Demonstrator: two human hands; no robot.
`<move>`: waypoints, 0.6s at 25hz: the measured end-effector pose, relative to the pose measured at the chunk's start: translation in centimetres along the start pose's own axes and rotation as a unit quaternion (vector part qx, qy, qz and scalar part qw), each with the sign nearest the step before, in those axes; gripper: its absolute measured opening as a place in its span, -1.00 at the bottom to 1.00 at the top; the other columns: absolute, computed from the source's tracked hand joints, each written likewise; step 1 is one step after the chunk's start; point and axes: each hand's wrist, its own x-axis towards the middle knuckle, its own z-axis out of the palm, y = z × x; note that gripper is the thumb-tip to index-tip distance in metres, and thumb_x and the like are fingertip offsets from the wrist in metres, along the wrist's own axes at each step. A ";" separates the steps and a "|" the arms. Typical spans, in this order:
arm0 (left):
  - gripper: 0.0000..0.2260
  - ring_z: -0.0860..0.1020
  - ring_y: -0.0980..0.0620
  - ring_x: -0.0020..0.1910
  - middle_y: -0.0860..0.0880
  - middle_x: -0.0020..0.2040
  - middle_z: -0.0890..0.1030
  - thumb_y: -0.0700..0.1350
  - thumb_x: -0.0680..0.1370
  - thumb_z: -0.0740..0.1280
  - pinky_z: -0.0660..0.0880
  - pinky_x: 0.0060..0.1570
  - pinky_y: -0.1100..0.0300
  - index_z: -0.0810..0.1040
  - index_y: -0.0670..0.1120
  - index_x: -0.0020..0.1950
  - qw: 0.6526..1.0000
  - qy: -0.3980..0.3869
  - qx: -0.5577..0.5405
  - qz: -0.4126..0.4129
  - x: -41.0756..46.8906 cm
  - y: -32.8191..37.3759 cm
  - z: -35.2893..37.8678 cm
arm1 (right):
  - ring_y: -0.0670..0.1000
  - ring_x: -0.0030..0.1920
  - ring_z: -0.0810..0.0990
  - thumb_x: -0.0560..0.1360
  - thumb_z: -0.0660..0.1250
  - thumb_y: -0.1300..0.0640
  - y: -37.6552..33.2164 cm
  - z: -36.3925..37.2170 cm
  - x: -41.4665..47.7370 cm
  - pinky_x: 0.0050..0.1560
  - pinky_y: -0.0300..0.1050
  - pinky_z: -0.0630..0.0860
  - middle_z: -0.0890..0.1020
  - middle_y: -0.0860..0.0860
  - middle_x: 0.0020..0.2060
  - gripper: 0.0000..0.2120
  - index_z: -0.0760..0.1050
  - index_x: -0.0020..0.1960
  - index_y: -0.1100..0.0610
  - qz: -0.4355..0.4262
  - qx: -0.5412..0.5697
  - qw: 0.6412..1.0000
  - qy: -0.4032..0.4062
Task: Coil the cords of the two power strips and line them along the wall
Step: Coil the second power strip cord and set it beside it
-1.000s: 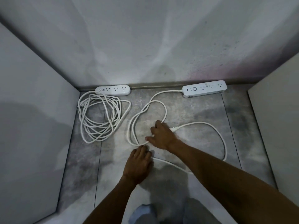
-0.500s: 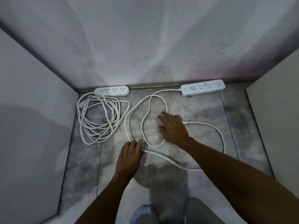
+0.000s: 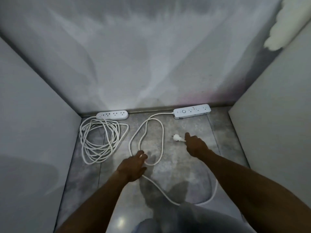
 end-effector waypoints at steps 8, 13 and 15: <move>-0.43 0.48 -0.24 0.28 -0.21 0.39 0.42 0.03 0.58 0.34 0.45 0.19 -0.10 0.26 -0.16 0.50 0.971 0.201 0.090 0.089 -4.8 9.2 -21.2 | 0.03 -0.44 0.63 0.36 0.43 0.24 -8.7 -20.8 -7.4 -0.50 -0.24 0.39 0.66 0.10 -0.34 -0.72 0.58 0.06 0.26 -0.075 0.317 0.942 -0.078; -0.46 0.53 -0.30 0.21 -0.29 0.24 0.57 -0.17 0.53 0.30 0.49 0.10 -0.06 0.26 -0.22 0.49 0.973 0.222 -0.004 0.058 -8.9 10.7 -24.8 | 0.00 -0.29 0.66 0.38 0.44 0.33 -12.8 -28.2 -12.8 -0.36 -0.18 0.49 0.69 0.16 -0.22 -0.48 0.31 0.26 0.16 -0.127 0.324 0.937 -0.034; -0.54 0.55 -0.30 0.17 -0.28 0.17 0.60 -0.26 0.51 0.26 0.48 0.02 0.01 0.35 -0.24 0.41 0.963 0.249 -0.087 0.054 -9.6 11.2 -25.0 | 0.00 -0.27 0.63 0.35 0.42 0.35 -13.6 -30.0 -14.0 -0.33 -0.16 0.51 0.68 0.19 -0.17 -0.47 0.34 0.26 0.14 -0.142 0.309 0.940 -0.011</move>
